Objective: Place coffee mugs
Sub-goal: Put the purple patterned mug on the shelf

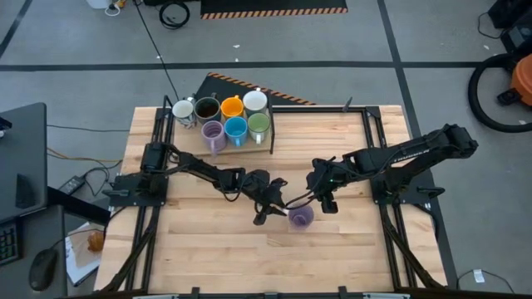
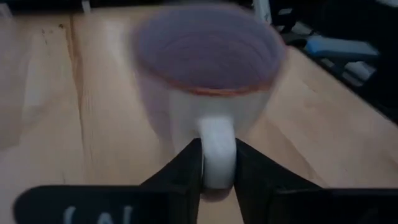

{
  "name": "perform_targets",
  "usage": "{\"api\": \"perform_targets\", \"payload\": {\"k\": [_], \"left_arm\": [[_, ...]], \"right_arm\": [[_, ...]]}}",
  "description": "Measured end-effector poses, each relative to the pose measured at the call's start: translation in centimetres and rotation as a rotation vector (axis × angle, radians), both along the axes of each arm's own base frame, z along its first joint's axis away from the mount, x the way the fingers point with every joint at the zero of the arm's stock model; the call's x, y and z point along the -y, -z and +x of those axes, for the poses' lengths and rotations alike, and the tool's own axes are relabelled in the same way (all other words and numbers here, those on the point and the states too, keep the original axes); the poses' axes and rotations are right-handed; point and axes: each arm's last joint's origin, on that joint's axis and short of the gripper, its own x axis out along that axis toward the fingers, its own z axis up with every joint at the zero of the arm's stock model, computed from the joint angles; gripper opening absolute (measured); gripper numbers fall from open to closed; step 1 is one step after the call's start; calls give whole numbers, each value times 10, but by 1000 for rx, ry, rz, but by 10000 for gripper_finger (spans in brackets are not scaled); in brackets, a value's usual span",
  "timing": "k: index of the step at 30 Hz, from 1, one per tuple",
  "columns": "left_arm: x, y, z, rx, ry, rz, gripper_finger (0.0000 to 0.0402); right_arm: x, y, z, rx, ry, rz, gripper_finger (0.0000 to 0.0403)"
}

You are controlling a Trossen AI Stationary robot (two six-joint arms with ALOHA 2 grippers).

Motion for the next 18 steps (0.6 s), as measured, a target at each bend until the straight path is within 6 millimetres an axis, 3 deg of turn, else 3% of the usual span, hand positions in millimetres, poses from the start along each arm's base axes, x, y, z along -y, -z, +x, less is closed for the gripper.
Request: {"api": "perform_targets", "payload": {"k": [3,8,18], "left_arm": [[7,2,-1,-21,-39,27,63],[12,-1,-4,-73,-105,10,63],[29,-28,-26,-215,-341,91,64]], "right_arm": [[0,0,0,-1,0,0,161],[1,0,0,-2,19,-28,161],[2,1,-1,-3,-22,-84,161]]}}
